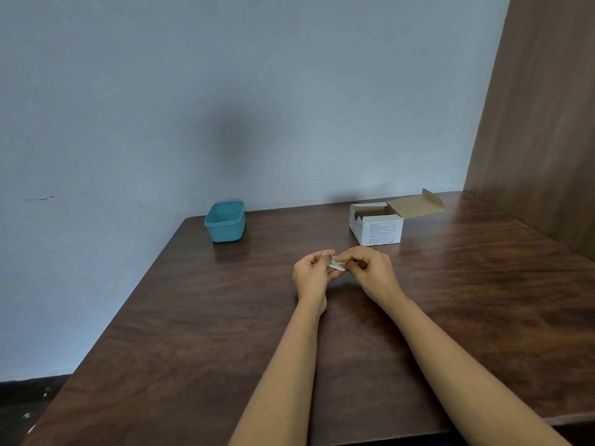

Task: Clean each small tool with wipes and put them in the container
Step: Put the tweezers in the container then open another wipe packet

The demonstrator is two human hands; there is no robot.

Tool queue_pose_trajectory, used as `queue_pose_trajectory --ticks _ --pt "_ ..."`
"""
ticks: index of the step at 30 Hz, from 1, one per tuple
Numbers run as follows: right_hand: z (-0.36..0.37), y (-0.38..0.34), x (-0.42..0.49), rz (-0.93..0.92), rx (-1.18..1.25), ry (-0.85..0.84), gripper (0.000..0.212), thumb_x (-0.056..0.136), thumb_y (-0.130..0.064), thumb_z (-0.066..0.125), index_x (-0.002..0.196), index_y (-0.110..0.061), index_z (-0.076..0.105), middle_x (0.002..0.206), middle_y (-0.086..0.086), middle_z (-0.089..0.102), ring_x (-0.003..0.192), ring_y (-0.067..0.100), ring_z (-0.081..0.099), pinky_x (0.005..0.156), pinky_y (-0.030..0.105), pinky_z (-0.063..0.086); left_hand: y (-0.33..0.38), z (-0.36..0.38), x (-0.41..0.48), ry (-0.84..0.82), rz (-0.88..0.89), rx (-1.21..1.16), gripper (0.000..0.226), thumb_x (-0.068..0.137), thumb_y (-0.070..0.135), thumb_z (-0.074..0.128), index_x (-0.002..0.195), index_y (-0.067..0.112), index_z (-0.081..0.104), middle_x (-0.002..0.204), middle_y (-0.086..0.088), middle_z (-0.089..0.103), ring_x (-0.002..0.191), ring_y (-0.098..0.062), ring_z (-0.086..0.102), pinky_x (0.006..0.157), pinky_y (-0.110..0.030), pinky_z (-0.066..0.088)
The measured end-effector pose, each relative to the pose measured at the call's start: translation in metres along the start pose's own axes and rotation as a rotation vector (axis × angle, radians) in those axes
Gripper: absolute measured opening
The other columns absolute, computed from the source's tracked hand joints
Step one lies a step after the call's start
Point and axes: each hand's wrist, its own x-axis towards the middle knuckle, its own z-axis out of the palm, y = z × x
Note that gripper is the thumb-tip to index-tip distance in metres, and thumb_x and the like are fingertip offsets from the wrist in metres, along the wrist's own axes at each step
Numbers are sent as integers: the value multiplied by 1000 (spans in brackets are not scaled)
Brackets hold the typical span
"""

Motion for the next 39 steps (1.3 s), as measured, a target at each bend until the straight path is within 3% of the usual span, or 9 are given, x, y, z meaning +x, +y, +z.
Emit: queue_pose_trajectory --ticks 5,9,13,17,19,24,29,32,39 --pt "-4 -4 -8 -78 -170 -81 32 81 9 59 98 -12 76 97 -4 68 83 -7 58 80 0 39 4 -1 -6 -41 -33 -50 23 95 20 59 90 -1 69 88 -17 71 77 -22 70 64 -28 60" --pt "-7 -11 -16 -50 -204 -122 28 83 2 58 99 -13 76 99 -3 66 84 0 57 76 0 37 0 -3 -14 -63 35 26 10 90 5 64 96 -1 68 79 -12 69 73 -21 68 65 -26 60" --pt "-12 -22 -27 106 -25 -30 23 81 -3 62 90 -18 78 93 -7 71 81 -1 63 72 6 43 -1 -2 -24 -11 64 83 16 96 4 53 102 -2 67 88 -13 70 73 -16 69 62 -22 58" --pt "-18 -29 -36 329 211 119 4 77 -20 74 80 -19 73 75 -2 73 69 10 68 70 28 56 1 6 -42 -30 19 15 17 97 3 50 96 4 67 86 -9 71 74 -14 68 65 -21 58" --pt "-21 -30 -43 426 279 150 15 73 -23 80 81 -16 70 70 2 72 64 17 67 66 31 58 2 11 -51 -59 1 -20 17 97 3 50 97 3 68 86 -8 71 74 -11 68 65 -16 56" --pt "-38 -41 -58 522 483 165 9 78 -2 74 73 -7 69 63 9 66 53 11 60 53 21 51 4 20 -76 -143 -24 -33 20 96 1 50 90 6 68 88 -8 72 77 -10 69 70 -17 57" --pt "-64 -48 -84 599 703 152 7 80 1 70 75 -5 68 59 4 66 52 11 61 53 18 51 6 29 -105 -258 -18 22 23 97 3 48 90 9 69 88 -6 73 80 -11 70 72 -20 58" --pt "-85 -51 -105 614 708 174 5 80 0 70 77 -5 70 62 5 67 54 12 62 52 18 50 4 36 -125 -345 -78 72 23 99 9 48 94 12 70 88 0 75 78 -6 71 65 -16 55" --pt "-158 -64 -175 625 663 418 6 82 0 66 81 -5 70 61 6 68 52 10 61 53 16 52 -15 64 -172 -540 -141 140 26 102 12 41 100 9 67 96 -8 74 90 -15 72 82 -27 58"
